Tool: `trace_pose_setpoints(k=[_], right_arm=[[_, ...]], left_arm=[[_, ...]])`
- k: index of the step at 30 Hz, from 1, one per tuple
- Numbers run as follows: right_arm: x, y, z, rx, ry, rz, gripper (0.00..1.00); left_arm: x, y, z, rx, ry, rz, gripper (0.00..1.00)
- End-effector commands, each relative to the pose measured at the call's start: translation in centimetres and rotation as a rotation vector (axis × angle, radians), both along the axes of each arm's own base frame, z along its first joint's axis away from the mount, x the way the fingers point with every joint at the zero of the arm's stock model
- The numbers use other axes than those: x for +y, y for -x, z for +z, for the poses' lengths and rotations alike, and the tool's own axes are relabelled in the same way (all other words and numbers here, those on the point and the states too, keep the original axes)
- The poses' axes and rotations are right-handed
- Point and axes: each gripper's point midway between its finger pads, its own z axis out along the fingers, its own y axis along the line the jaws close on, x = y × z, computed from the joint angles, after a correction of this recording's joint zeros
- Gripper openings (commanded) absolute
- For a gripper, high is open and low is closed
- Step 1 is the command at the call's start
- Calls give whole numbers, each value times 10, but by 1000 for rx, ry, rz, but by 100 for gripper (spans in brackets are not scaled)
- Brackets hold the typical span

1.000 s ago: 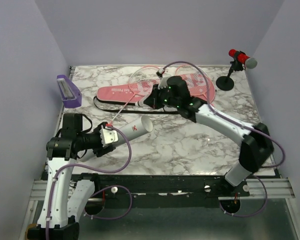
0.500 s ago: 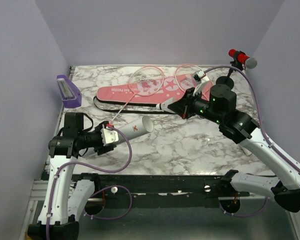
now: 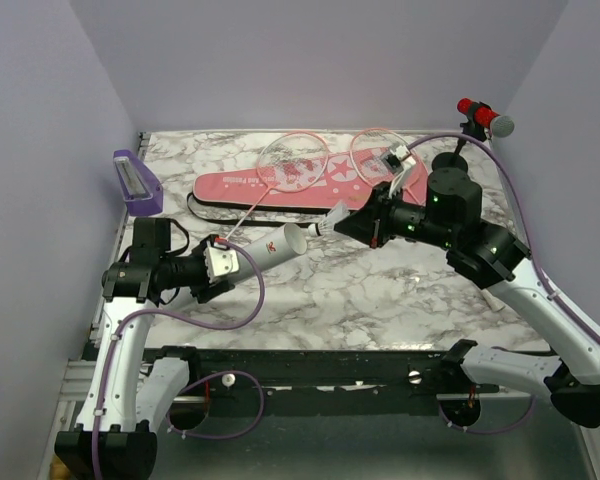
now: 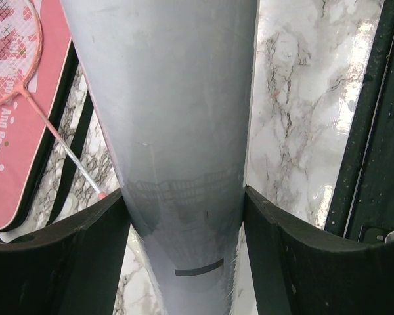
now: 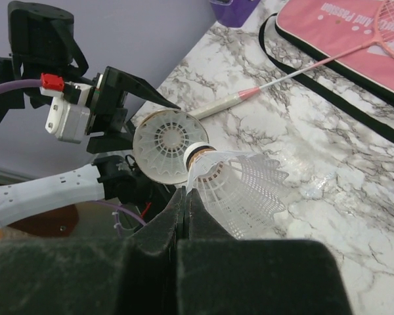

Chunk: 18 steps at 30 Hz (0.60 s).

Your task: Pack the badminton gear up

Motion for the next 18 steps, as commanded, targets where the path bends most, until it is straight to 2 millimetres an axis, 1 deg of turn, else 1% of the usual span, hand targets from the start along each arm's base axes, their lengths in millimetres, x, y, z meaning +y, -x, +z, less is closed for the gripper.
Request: trace_pose_setpoints(k=[1,4,8,12,14,16,17,18], right_arm=[[12,15,10,11,-44,96,1],[23,14,4,28,-45,119,1],[45,15,1,20,-39,154,1],[66,23,-1,9,-32,189,1],[75,24,-10,14,-5,191,1],[79,25,-16,21,2,192,1],[80,26,-18,27,0,195,3],[82,26,-17,29,-11,200,8]], left_arm=[[-9,-2,14,-47,39,-40,71],[-10,-2,16,-47,41,-43,71],[-11,-2,15,-42,36,-53,72],[-13,-1,18,-41,39,-61,72],[-14,-1,20,-45,40,-64,72],[-15,0,21,-46,43,-69,72],[-15,1,20,-42,45,-72,72],[-16,2,21,-44,48,-79,72]])
